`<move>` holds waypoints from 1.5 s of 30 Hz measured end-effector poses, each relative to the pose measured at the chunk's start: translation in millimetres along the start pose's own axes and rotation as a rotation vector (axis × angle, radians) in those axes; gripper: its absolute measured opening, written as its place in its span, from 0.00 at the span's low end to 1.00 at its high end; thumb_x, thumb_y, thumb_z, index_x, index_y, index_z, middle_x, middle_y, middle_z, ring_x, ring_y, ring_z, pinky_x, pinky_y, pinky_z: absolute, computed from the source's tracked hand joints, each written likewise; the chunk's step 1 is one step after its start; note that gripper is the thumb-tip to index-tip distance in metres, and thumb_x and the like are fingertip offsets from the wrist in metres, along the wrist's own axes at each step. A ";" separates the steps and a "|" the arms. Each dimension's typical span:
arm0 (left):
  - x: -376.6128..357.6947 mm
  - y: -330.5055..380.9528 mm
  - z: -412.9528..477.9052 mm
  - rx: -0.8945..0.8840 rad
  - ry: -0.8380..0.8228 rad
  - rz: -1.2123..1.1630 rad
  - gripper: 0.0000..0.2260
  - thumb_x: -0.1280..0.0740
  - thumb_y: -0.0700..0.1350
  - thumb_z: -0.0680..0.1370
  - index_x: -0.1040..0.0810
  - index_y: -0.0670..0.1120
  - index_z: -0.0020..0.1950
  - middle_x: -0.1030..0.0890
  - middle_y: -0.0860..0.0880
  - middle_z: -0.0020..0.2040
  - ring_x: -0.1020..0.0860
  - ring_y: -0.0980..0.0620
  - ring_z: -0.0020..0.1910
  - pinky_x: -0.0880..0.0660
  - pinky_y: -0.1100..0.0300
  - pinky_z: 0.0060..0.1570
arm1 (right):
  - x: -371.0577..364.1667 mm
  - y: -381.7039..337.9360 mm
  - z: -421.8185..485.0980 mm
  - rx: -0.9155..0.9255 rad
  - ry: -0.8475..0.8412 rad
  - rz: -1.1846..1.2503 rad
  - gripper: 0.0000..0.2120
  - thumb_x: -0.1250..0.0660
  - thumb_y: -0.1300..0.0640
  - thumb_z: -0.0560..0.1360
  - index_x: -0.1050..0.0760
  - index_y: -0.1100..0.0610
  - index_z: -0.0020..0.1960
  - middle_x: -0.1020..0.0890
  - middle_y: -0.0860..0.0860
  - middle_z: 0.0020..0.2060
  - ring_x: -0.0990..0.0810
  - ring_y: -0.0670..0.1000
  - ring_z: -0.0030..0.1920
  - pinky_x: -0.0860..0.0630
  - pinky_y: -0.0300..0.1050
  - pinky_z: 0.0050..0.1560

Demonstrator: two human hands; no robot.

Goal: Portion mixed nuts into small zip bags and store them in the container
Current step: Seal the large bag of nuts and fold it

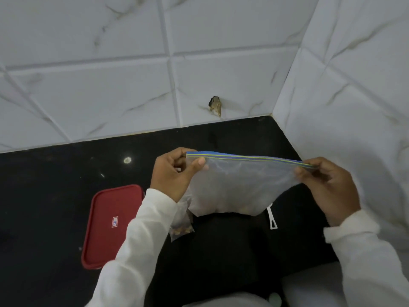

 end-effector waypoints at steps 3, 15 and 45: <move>3.4 -9.8 -2.7 0.033 0.010 -0.048 0.10 0.23 0.44 0.70 0.20 0.49 0.48 0.14 0.53 0.41 0.17 0.53 0.42 0.22 0.59 0.45 | -5.1 0.1 -6.4 -0.010 -0.077 0.129 0.04 0.28 0.63 0.73 0.21 0.56 0.44 0.18 0.49 0.36 0.22 0.46 0.36 0.25 0.35 0.41; -1.5 -16.2 -17.5 0.035 0.107 -0.192 0.12 0.23 0.42 0.69 0.19 0.48 0.50 0.18 0.46 0.37 0.25 0.45 0.36 0.23 0.60 0.39 | -10.7 8.4 -12.8 -0.183 -0.053 0.465 0.25 0.20 0.39 0.58 0.19 0.52 0.47 0.17 0.51 0.39 0.20 0.48 0.41 0.22 0.41 0.46; -135.9 34.6 8.1 -0.084 -0.535 0.751 0.06 0.33 0.51 0.79 0.19 0.56 0.54 0.20 0.54 0.45 0.22 0.54 0.44 0.21 0.55 0.51 | -18.6 -18.3 -20.8 0.001 -0.008 0.353 0.10 0.28 0.70 0.70 0.23 0.64 0.50 0.15 0.55 0.45 0.16 0.53 0.46 0.20 0.41 0.48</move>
Point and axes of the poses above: each hand's wrist, its own z-axis towards the middle knuckle, its own x-axis out of the back of the hand, y = z × x, the point moved 6 cm from there along z, towards the middle knuckle
